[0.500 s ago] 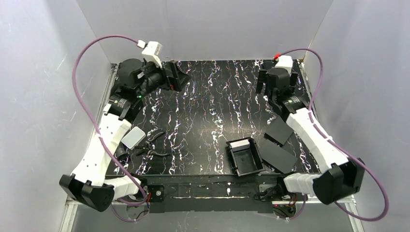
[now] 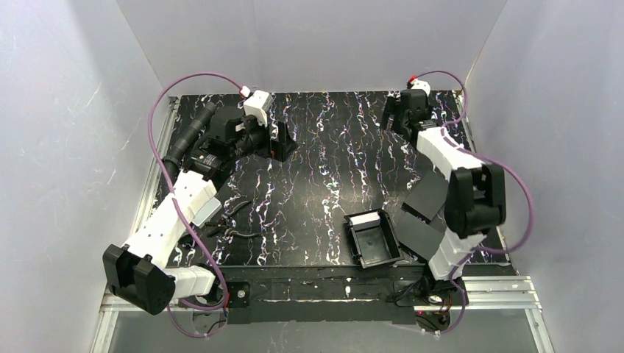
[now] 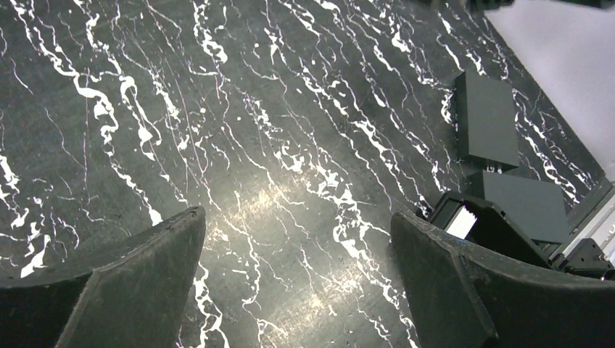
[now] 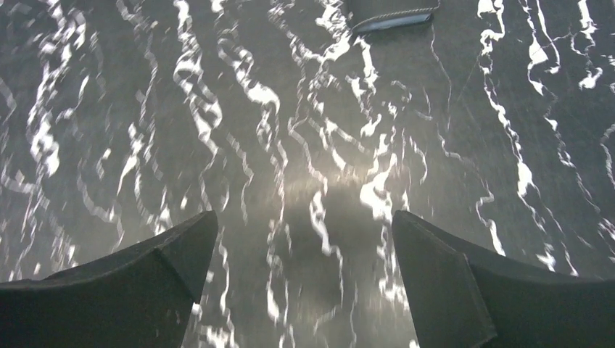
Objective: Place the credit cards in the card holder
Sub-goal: Move the card holder to the center of the board.
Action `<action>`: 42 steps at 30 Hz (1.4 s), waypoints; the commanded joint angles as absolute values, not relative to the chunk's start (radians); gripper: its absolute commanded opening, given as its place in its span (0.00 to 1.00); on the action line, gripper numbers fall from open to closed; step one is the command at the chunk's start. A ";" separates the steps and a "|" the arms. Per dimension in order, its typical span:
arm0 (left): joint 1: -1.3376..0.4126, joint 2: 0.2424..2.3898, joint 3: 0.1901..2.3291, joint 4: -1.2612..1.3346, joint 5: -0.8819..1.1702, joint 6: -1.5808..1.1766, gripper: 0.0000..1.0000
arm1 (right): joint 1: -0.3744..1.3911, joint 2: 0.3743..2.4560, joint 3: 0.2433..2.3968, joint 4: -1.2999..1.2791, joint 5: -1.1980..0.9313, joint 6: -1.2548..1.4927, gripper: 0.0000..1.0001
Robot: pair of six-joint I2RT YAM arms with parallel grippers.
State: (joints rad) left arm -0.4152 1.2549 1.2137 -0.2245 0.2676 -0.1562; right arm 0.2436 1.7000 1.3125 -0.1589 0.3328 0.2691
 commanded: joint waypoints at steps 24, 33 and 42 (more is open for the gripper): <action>-0.420 1.298 1.190 -0.143 0.395 -0.208 0.99 | -0.018 2.614 2.279 -0.132 0.215 0.248 1.00; -0.421 1.307 1.189 -0.143 0.382 -0.218 0.99 | -0.016 2.662 2.291 -0.107 0.130 0.202 0.64; -0.420 1.318 1.193 -0.151 0.373 -0.228 0.99 | 0.118 2.503 2.082 -0.207 0.034 0.179 0.49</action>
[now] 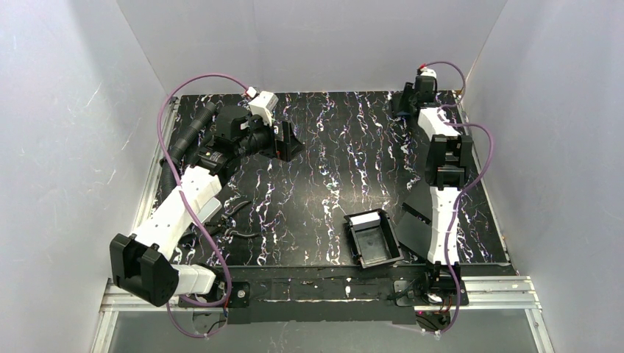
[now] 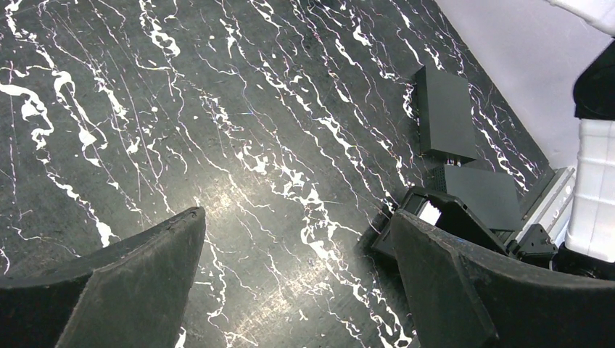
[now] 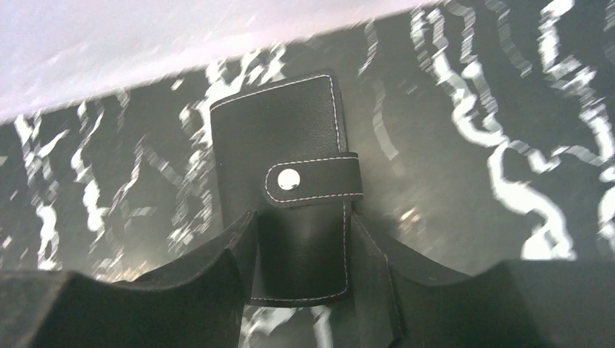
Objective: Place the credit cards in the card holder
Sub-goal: Move the card holder to the center of the board, then open the card holder at the center of the board.
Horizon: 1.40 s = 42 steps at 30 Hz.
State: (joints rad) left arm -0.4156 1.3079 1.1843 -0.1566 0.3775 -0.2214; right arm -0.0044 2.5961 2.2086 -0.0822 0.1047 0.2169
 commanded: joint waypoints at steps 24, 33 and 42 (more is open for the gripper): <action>-0.313 1.593 1.012 0.006 0.477 -0.914 0.90 | 0.573 1.816 1.163 -0.060 -0.070 0.491 0.80; -0.314 1.689 1.055 -0.007 0.520 -0.886 0.59 | 0.712 1.851 1.338 -0.253 0.410 0.244 0.76; -0.337 1.944 1.225 0.135 0.683 -0.947 0.19 | 0.713 1.847 1.266 -0.022 0.298 0.211 0.44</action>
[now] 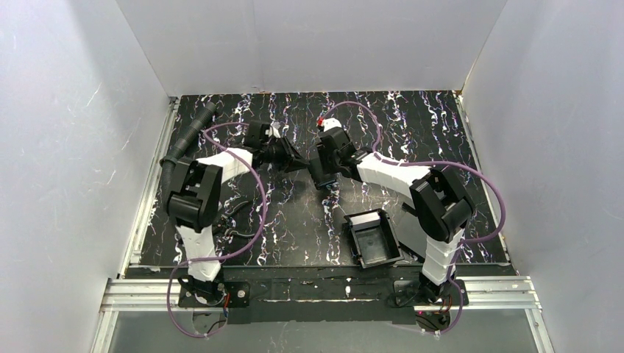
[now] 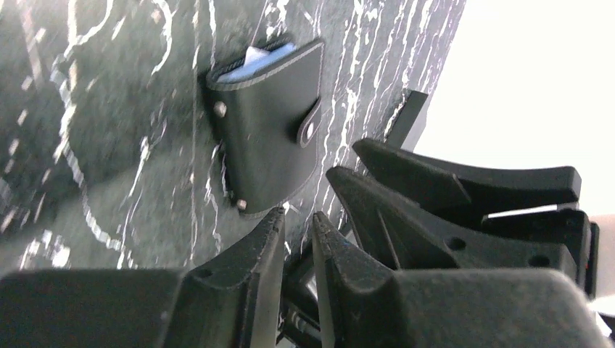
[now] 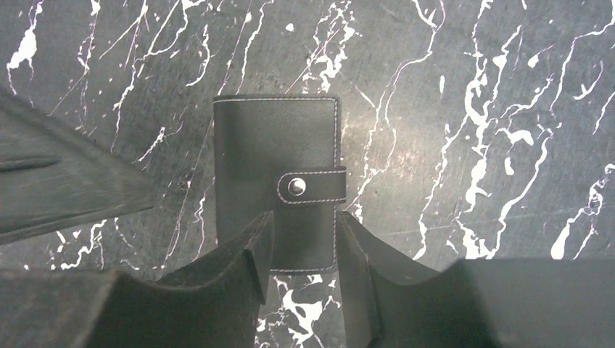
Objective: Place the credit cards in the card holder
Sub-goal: Open the card holder at the center of the board.
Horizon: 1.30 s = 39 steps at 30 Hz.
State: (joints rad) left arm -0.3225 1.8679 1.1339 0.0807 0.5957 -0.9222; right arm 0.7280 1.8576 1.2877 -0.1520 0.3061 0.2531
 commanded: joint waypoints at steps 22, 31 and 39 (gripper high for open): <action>-0.389 2.140 1.382 -0.136 0.483 -0.927 0.00 | 0.725 1.917 1.230 0.057 0.226 0.090 0.52; -0.390 2.202 1.456 -0.250 0.457 -0.925 0.00 | 0.756 1.970 1.233 0.080 0.371 0.023 0.43; -0.390 2.217 1.463 -0.270 0.440 -0.923 0.00 | 0.818 1.996 1.235 0.127 0.627 0.004 0.15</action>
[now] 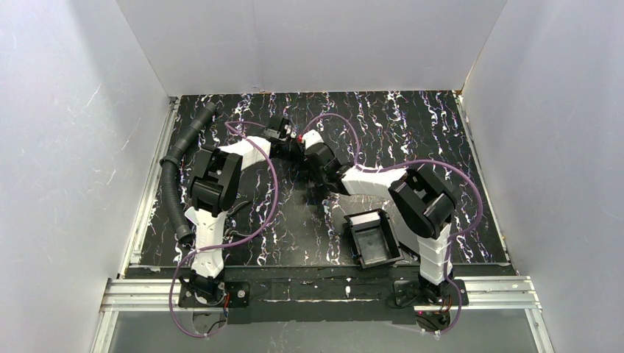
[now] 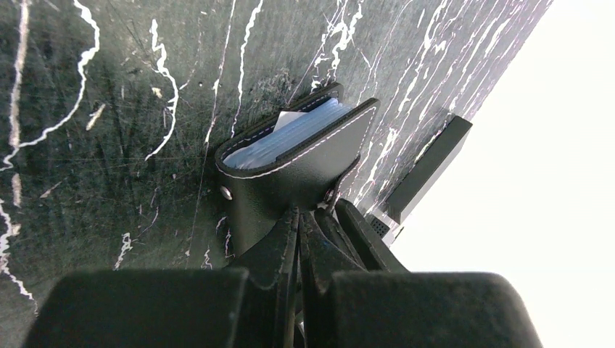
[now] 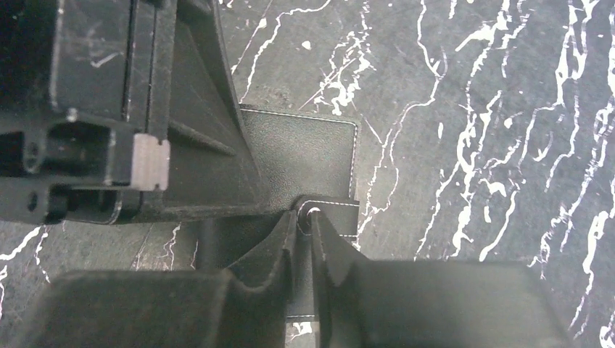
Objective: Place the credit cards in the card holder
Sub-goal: Open the card holder at the center of the board.
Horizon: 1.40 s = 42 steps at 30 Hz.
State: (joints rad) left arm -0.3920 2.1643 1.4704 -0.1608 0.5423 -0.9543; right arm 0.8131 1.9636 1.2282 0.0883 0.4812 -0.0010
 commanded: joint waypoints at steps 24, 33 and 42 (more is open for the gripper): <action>-0.390 2.276 1.519 -0.365 0.396 -0.853 0.00 | 0.355 1.946 0.843 0.904 -0.371 1.105 0.01; -0.390 2.220 1.595 -0.425 0.429 -0.704 0.00 | 0.330 1.900 1.173 -0.064 -0.035 0.316 0.29; -0.388 2.175 1.666 -0.503 0.473 -0.587 0.11 | 0.431 1.709 1.154 -0.058 -0.274 0.285 0.56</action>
